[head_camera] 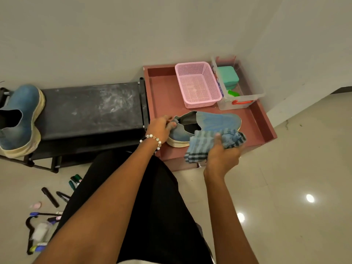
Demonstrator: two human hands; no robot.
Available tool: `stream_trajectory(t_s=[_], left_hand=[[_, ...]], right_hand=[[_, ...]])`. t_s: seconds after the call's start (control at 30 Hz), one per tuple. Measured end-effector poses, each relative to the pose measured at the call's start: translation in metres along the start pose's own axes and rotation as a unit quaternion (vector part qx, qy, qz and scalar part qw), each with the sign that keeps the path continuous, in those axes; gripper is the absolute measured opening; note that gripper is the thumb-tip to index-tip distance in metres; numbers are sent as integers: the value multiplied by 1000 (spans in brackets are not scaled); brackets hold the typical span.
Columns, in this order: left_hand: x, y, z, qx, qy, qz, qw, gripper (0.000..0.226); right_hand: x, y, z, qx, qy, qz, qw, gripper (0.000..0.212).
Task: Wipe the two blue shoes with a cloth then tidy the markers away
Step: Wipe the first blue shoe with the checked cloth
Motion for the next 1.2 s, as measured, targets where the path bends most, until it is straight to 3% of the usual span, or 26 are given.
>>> stream_trajectory(t_s=[0.1,0.2,0.23,0.3,0.33,0.37,0.4,0.47,0.53,0.6,0.67,0.73,0.87,0.93,1.03,1.1,1.13,1.2], left_hand=[[6,6,1,-25,24,-4,999,30],[10,11,-4,-43,37,-21,998,33],[12,13,-6,-47,36,-27,998,33],[14,16,-7,-54,37,-25,998,32],[15,17,-6,-57,33,-19,998,31],[15,18,-5,-60,26,-9,998,29],[15,19,-4,-64,21,1,998,28],[15,19,-4,-72,19,12,997,29],[15,18,-5,-82,13,13,997,31],[15,17,-6,-86,5,5,996,31],[16,16,-6,-86,2,-1,996,30],[17,16,-5,-75,6,-4,997,29],[19,17,-2,-61,4,-5,998,29],[19,18,-1,-58,2,-6,998,28],[21,20,-1,-56,0,-17,998,31],[21,20,-2,-55,2,-28,998,31],[22,19,-2,-56,0,-33,998,30],[24,19,-1,-57,2,-38,998,28]], right_hand=[[29,-16,25,31,15,-162,986,50],[20,-35,80,196,-81,-288,934,41],[10,-45,102,275,-131,-326,895,36],[-19,-65,132,390,-266,-408,781,38],[-31,-68,137,416,-324,-444,725,44],[-39,-63,136,421,-362,-463,691,51],[-44,-51,131,411,-388,-465,681,60],[-45,-23,112,354,-408,-437,719,71],[-46,-5,93,291,-403,-358,790,72],[-54,-7,94,267,-393,-263,839,68],[-53,-26,112,273,-354,-234,863,57],[-46,-47,131,315,-317,-253,858,50],[-41,-56,126,436,-343,-343,758,54],[-41,-32,107,425,-375,-354,744,59],[-42,2,93,328,-390,-312,801,54],[-46,-2,102,282,-383,-231,849,45],[-48,-13,110,273,-373,-200,864,43],[-46,-42,125,293,-336,-223,867,42]])
Point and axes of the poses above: each hand's wrist, its own y-axis towards the middle knuckle, its own z-axis out of the palm, x = y × z, the point moved 10 cm from there along y, towards the middle knuckle, and after that the axes turned 4 degrees about x, right-handed, at the moved point
